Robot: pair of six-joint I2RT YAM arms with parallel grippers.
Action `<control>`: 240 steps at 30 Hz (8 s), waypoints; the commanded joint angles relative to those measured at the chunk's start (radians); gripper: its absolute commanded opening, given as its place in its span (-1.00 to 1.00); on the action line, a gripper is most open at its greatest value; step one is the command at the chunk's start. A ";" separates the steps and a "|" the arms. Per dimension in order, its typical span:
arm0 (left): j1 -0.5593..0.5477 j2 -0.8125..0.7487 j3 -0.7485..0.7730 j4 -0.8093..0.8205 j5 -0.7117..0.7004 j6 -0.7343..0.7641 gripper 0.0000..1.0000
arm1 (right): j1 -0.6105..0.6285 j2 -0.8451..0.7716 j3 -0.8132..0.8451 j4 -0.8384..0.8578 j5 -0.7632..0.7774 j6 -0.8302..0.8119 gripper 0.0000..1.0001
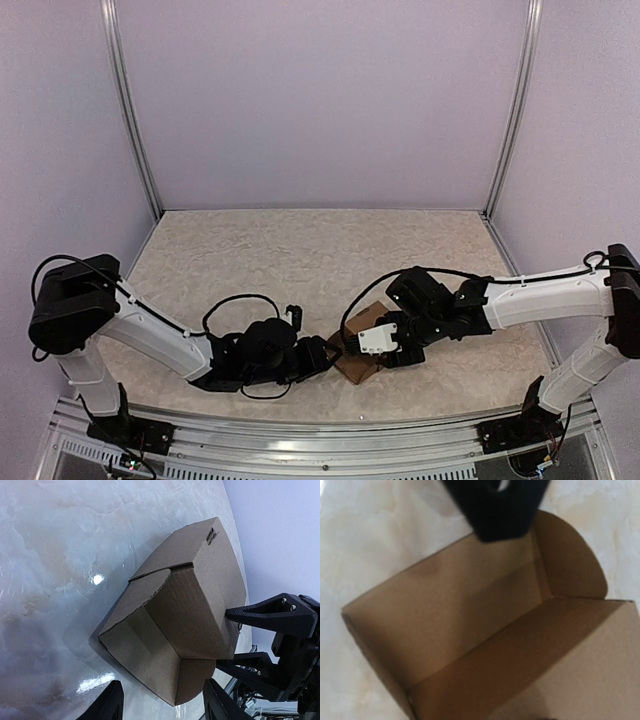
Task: Fold the paper box
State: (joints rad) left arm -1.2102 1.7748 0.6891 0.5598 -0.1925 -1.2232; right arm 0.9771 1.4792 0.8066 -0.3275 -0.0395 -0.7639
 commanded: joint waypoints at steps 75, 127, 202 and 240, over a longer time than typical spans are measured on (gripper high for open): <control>0.031 0.137 0.101 0.264 0.128 0.060 -0.01 | -0.102 -0.112 0.049 -0.274 -0.238 0.054 0.30; 0.098 0.309 0.439 0.024 0.299 0.200 -0.10 | -0.587 0.220 0.134 -0.267 -0.630 0.337 0.06; -0.068 0.286 0.756 -0.846 0.089 0.798 -1.00 | -0.572 0.230 0.111 -0.291 -0.447 0.230 -0.95; -0.067 0.181 0.738 -1.064 0.127 0.962 -0.93 | -0.631 0.223 0.232 -0.354 -0.445 0.206 -0.94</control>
State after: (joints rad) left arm -1.2789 2.0605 1.5032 -0.3969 -0.0460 -0.2790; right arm 0.3576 1.6951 0.9749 -0.6594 -0.4919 -0.5533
